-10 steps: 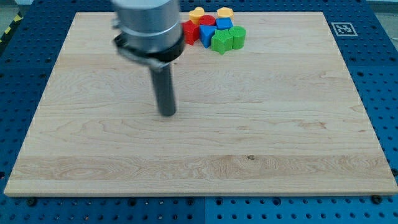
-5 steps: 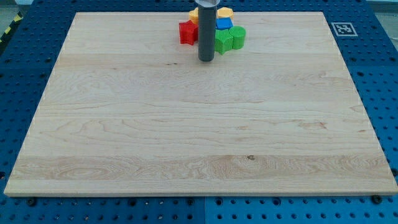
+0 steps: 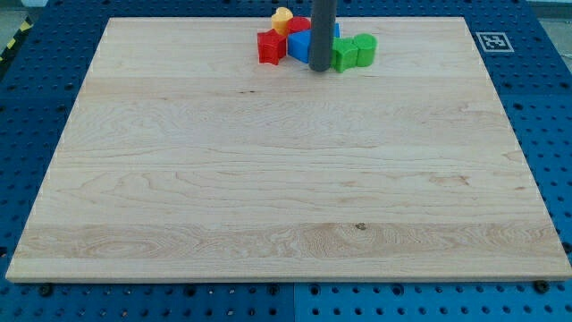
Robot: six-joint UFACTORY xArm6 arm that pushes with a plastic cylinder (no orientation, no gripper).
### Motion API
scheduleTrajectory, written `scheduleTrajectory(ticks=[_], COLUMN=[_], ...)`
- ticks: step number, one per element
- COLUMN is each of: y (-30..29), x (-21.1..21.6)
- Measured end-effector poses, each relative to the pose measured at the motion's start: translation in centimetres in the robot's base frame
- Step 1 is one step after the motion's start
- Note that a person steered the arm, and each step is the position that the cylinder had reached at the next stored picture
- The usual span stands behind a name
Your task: Move the green star and green circle to the top right
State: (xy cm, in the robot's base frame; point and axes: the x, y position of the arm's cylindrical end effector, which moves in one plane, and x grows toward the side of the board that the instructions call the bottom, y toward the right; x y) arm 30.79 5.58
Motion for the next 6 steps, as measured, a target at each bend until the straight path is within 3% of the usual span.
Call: scheduleTrajectory(ticks=[3,6], y=[4.2,1.5], x=[0.0,0.0])
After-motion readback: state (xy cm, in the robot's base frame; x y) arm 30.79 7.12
